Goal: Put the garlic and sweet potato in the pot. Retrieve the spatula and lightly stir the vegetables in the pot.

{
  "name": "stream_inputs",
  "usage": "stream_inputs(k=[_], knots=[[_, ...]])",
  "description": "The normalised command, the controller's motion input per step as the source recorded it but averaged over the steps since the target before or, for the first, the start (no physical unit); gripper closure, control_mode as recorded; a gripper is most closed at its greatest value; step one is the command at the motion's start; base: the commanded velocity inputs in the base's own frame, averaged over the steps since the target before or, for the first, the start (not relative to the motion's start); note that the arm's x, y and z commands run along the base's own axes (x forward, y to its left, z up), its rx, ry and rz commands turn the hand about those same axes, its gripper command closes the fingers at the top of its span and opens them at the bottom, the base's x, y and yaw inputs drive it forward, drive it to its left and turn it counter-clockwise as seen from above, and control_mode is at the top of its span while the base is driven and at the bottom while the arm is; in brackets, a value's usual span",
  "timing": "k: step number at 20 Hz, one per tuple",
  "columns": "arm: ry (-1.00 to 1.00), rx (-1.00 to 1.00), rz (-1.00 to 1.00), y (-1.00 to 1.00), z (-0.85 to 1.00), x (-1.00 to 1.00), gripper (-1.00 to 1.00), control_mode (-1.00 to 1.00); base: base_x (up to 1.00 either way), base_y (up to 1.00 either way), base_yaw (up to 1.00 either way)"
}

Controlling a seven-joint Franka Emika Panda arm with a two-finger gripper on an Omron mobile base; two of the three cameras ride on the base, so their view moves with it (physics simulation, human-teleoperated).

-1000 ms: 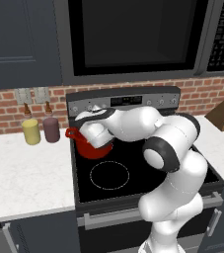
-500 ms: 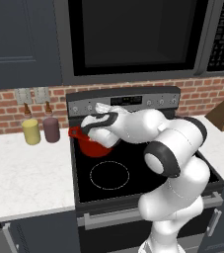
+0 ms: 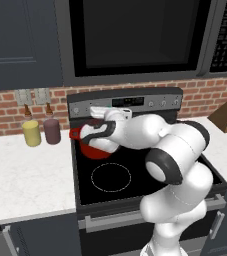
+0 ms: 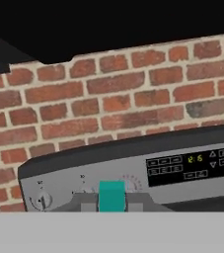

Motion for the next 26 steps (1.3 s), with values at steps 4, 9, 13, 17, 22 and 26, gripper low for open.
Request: stream_inputs(k=[4, 9, 13, 17, 22, 26], knots=[[0.00, 0.00, -0.07, 0.69, 0.00, -0.22, 1.00, -1.00, 0.00, 0.00, 0.00], [0.00, 0.00, -0.09, 0.60, -0.09, 0.01, 1.00, -1.00, 0.00, 0.00, 0.00], [-0.07, -0.05, -0.09, 0.46, -0.39, 0.34, 1.00, -1.00, 0.00, 0.00, 0.00], [-0.23, -0.15, -0.09, 0.27, -0.73, 0.39, 1.00, -1.00, 0.00, 0.00, 0.00], [-0.41, -0.26, -0.10, 0.11, -0.80, 0.06, 1.00, -1.00, 0.00, 0.00, 0.00], [-0.57, -0.21, -0.04, 0.09, -0.67, -0.19, 1.00, -1.00, 0.00, 0.00, 0.00]])
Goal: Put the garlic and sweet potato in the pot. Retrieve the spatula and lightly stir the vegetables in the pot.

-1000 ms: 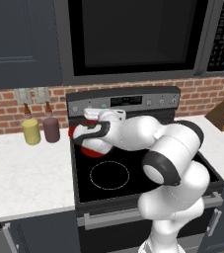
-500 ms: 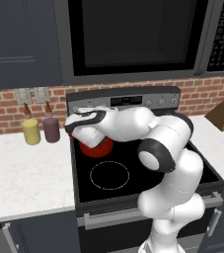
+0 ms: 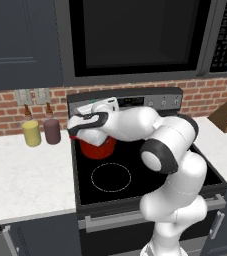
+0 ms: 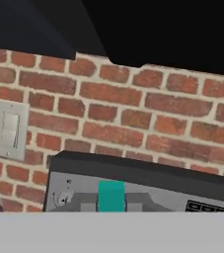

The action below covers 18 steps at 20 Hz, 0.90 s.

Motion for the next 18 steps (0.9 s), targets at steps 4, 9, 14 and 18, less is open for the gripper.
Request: stream_inputs(k=[4, 9, 14, 18], knots=[[-0.47, -0.01, 0.00, 0.02, -0.68, -0.25, 1.00, -1.00, 0.00, 0.00, 0.00], [-0.16, 0.00, -0.03, 0.02, -0.74, -0.06, 1.00, -1.00, 0.00, 0.00, 0.00], [0.00, 0.03, -0.07, 0.05, -0.76, 0.00, 1.00, -1.00, 0.00, 0.00, 0.00], [-0.01, 0.06, -0.02, 0.36, -0.56, -0.19, 1.00, -1.00, 0.00, 0.00, 0.00]])
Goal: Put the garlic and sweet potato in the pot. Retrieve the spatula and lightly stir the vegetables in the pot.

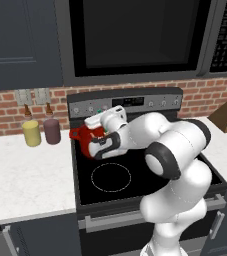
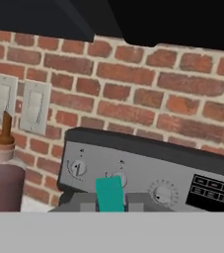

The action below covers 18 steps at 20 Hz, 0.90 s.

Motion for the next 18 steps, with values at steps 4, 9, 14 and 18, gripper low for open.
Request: stream_inputs(k=[4, 9, 14, 18], knots=[[-0.11, 0.11, 0.00, 0.62, -0.15, -0.18, 1.00, -1.00, 0.00, 0.00, 0.00], [-0.06, 0.19, 0.00, 0.61, 0.00, -0.15, 1.00, -1.00, 0.00, 0.00, 0.00], [0.00, 0.18, -0.03, 0.31, -0.05, -0.02, 1.00, -1.00, 0.00, 0.00, 0.00], [-0.03, 0.01, -0.12, 0.00, -0.44, 0.00, 1.00, -1.00, 0.00, 0.00, 0.00]])
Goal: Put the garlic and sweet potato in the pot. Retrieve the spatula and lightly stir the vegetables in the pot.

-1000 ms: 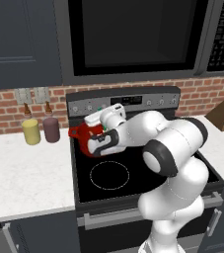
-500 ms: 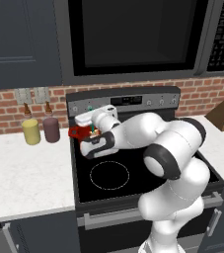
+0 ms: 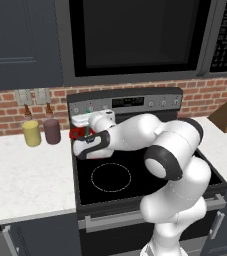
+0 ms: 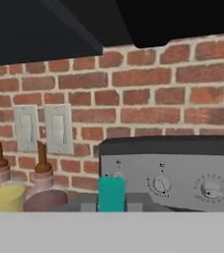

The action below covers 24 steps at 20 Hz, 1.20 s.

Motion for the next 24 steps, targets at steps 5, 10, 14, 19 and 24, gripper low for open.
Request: stream_inputs(k=[5, 10, 14, 19, 24], knots=[[-0.19, -0.09, -0.13, -0.01, -0.79, 0.01, 1.00, -1.00, 0.00, 0.00, 0.00], [-0.37, -0.17, -0.12, 0.00, -0.48, 0.01, 1.00, -1.00, 0.00, 0.00, 0.00], [-0.47, -0.11, -0.06, 0.00, -0.14, 0.00, 1.00, -1.00, 0.00, 0.00, 0.00], [-0.36, 0.00, 0.00, 0.00, -0.61, -0.03, 1.00, -1.00, 0.00, 0.00, 0.00], [-0.17, 0.01, 0.00, 0.00, -1.00, -0.02, 1.00, -1.00, 0.00, 0.00, 0.00]])
